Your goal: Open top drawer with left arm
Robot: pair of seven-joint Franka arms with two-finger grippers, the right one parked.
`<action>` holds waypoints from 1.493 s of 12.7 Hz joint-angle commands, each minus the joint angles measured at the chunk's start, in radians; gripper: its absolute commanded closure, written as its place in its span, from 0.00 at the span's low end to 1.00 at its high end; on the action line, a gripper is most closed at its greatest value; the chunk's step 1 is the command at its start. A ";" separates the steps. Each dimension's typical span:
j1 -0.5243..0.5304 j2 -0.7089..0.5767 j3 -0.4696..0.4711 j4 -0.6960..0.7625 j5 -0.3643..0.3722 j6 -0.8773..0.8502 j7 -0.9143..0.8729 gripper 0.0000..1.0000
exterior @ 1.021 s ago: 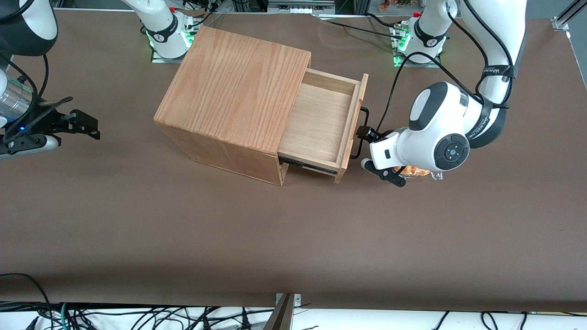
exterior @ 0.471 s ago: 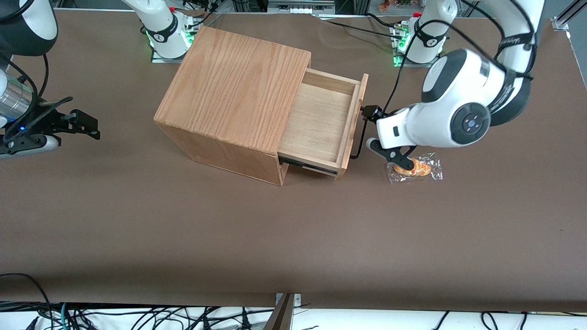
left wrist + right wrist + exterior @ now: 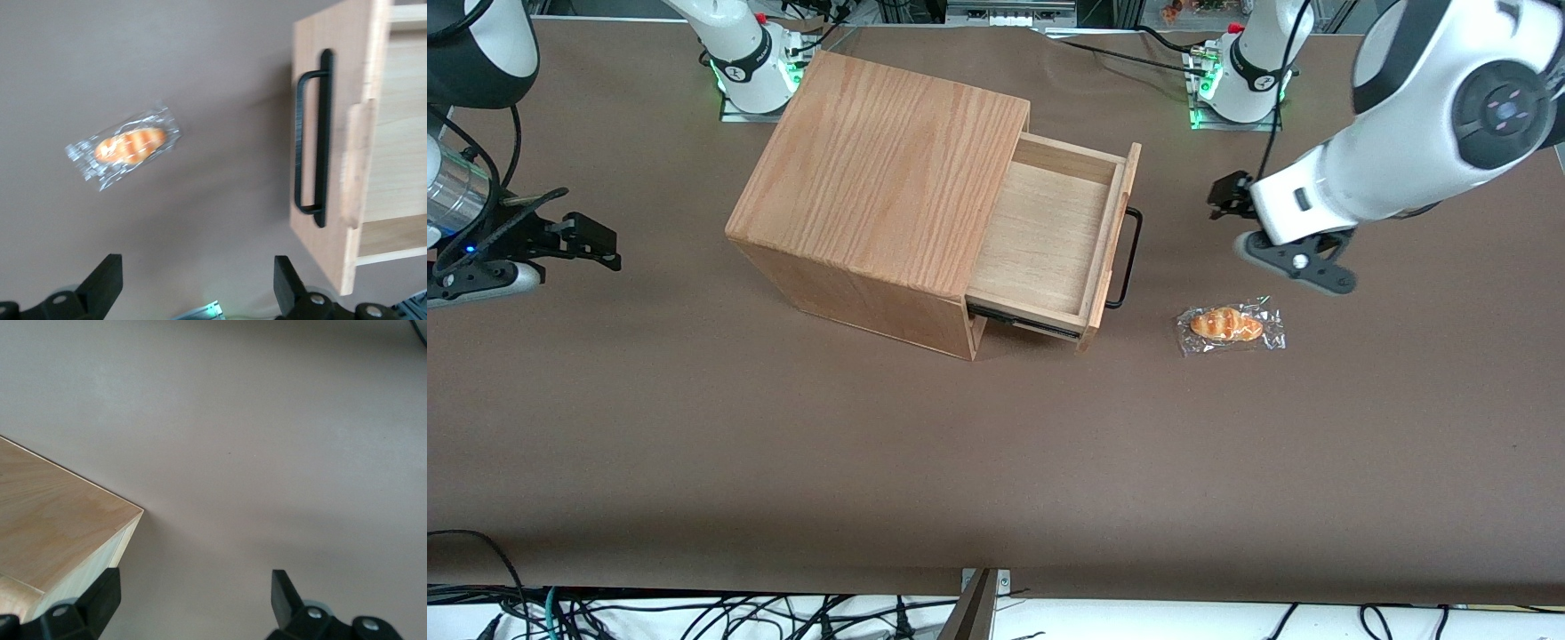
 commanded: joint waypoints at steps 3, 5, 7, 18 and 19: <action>0.113 -0.082 -0.006 -0.021 0.125 0.017 -0.016 0.00; 0.113 -0.111 0.000 -0.069 0.190 0.128 -0.017 0.00; 0.111 -0.161 0.015 -0.139 0.173 0.187 -0.033 0.00; 0.113 -0.218 0.075 -0.236 0.087 0.219 -0.062 0.00; 0.111 -0.217 0.072 -0.225 0.087 0.219 -0.062 0.00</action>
